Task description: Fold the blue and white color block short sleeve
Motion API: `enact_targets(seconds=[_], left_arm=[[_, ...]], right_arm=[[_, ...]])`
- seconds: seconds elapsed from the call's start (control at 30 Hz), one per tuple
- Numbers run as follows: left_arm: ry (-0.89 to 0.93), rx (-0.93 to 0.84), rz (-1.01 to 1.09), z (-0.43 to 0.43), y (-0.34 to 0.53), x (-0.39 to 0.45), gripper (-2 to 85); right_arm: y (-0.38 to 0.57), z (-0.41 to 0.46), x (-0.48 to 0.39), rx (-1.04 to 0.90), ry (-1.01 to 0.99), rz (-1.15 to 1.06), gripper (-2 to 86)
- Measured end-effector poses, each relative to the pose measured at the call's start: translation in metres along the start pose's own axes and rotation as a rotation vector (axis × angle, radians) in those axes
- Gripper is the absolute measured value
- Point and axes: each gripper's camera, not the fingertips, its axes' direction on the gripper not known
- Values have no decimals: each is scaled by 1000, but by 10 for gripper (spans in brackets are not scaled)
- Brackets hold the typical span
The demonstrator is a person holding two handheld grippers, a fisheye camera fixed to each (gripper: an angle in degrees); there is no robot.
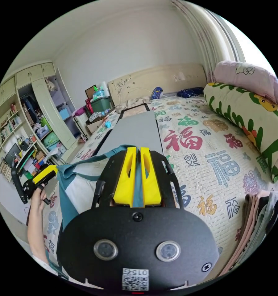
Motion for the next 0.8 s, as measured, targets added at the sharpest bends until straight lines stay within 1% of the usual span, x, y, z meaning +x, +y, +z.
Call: enact_targets(seconds=[0.03,0.17,0.23,0.27,0.3,0.33,0.37,0.43,0.47,0.53,0.57,0.63,0.73,0.77,0.8], left_arm=[[10,-27,-6,15,11,3,75],[110,-29,46,8,67,1,85],[271,-28,34,-26,116,-18,89],[311,-23,30,-38,131,-22,90],[377,-14,32,-65,164,-25,91],[420,-11,46,-95,201,-24,91],[435,-14,54,-110,220,-21,91],[487,-35,81,-168,299,-4,91],[500,-31,84,-183,319,1,91],[516,17,56,-238,396,27,88],[513,26,59,-250,414,36,87],[456,81,36,-294,480,68,87],[395,172,-28,-338,542,102,95],[401,190,-40,-346,551,108,97],[422,225,-58,-360,566,118,103]], right_arm=[[9,-6,11,-12,-45,-30,81],[59,-62,48,-47,-74,-161,91],[112,-122,68,-91,-89,-289,86],[129,-138,72,-107,-89,-326,85],[167,-171,78,-130,-91,-397,82],[209,-205,83,-148,-99,-464,81],[230,-223,86,-151,-105,-489,82],[314,-293,101,-132,-135,-544,83],[334,-311,106,-117,-148,-544,83],[417,-378,124,0,-231,-529,82],[438,-392,126,28,-256,-544,81],[509,-431,123,109,-322,-609,81],[575,-448,94,190,-390,-711,90],[585,-448,85,202,-421,-731,93],[604,-446,63,203,-497,-793,100]])
